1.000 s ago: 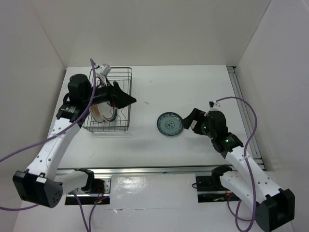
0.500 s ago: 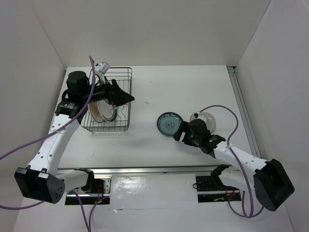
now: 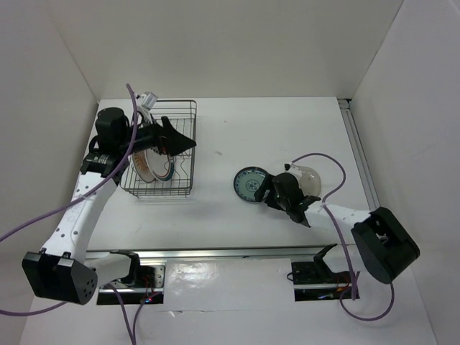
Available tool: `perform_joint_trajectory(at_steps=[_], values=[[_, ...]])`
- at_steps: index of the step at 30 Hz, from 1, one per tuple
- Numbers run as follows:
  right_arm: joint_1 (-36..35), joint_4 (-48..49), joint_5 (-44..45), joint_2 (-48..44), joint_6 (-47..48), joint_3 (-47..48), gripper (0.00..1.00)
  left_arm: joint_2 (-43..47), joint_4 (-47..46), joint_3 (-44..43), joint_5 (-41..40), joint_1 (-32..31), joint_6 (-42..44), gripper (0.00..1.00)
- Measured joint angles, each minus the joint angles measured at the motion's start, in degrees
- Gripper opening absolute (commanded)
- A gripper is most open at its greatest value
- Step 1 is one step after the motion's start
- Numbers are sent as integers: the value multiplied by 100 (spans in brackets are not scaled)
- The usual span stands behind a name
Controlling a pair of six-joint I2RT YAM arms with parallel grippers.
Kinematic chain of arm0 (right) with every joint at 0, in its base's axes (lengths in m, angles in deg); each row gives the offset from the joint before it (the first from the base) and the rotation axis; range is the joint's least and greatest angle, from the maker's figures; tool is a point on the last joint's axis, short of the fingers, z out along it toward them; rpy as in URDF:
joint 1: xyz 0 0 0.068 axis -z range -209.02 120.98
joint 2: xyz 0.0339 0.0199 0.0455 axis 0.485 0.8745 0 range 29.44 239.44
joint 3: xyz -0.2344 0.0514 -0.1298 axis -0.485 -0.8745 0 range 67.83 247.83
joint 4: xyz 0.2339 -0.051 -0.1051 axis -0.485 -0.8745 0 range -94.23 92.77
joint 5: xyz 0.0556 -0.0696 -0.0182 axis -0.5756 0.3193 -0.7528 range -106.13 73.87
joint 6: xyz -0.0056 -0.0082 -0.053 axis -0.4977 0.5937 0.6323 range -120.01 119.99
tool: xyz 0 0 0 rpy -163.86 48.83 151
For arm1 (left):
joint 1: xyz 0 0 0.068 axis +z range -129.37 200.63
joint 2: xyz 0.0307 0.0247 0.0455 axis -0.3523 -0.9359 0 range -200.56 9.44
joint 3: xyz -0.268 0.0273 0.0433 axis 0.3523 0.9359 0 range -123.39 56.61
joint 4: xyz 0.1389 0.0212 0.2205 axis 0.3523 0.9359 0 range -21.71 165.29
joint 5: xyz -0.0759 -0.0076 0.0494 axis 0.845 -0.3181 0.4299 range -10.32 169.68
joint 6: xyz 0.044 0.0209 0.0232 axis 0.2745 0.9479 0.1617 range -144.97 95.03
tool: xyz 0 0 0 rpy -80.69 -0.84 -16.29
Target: Load the plates into the dish rack
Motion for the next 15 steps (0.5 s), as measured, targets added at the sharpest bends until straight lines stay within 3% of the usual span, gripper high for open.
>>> perform_joint_trajectory(at_steps=[4,5,8,12,15], values=[[-2,431,-17,446,-68,153,74,-280,227,-168,-90,0,-4,100],[-2,516,-22,533,-81,179,61,-326,264,-170,-103,0,-7,100],[-2,616,-31,763,-120,214,34,-374,369,-168,-138,0,-2,100],[0,796,-4,1091,-284,315,5,-365,387,-168,-179,0,0,100],[-2,975,-28,1239,-455,409,3,-365,391,-168,-260,0,9,100]])
